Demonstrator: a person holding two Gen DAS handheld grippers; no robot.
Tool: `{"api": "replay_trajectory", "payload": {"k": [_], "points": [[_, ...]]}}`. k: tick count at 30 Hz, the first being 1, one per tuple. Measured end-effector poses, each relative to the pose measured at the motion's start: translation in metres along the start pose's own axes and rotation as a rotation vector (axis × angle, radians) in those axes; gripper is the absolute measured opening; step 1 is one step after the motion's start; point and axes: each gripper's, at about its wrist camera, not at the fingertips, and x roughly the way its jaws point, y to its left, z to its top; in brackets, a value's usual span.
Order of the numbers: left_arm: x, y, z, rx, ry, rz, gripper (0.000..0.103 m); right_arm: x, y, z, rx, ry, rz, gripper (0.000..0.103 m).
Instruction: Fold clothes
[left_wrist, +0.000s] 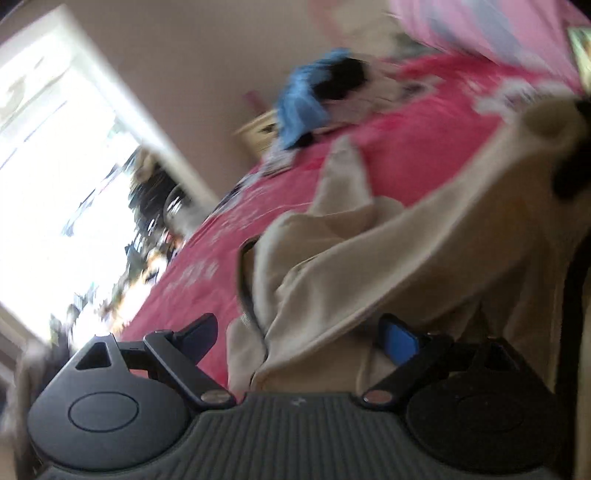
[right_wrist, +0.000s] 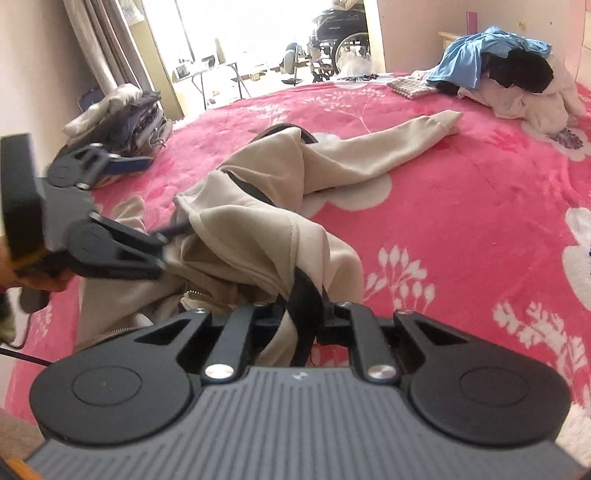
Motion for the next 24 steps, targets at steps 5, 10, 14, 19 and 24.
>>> {"api": "replay_trajectory", "payload": {"k": [5,10,14,19,24], "points": [[0.023,-0.008,0.014,0.122,-0.035,0.029,0.095,0.004,0.003,-0.002,-0.021,0.002,0.029,0.010],[0.045,-0.013,0.018,0.206,-0.064,0.018,0.094,0.009,-0.004,-0.005,0.012,0.020,0.083,0.011],[0.059,-0.012,0.020,0.179,-0.082,-0.007,0.081,0.016,-0.004,-0.008,0.019,0.058,0.106,0.013],[0.071,-0.001,0.026,0.035,-0.100,0.018,0.077,0.042,-0.007,-0.016,0.101,0.181,0.152,0.029],[0.069,0.003,0.030,-0.078,-0.161,0.077,0.071,0.069,-0.010,-0.023,0.190,0.274,0.161,0.032]]}}
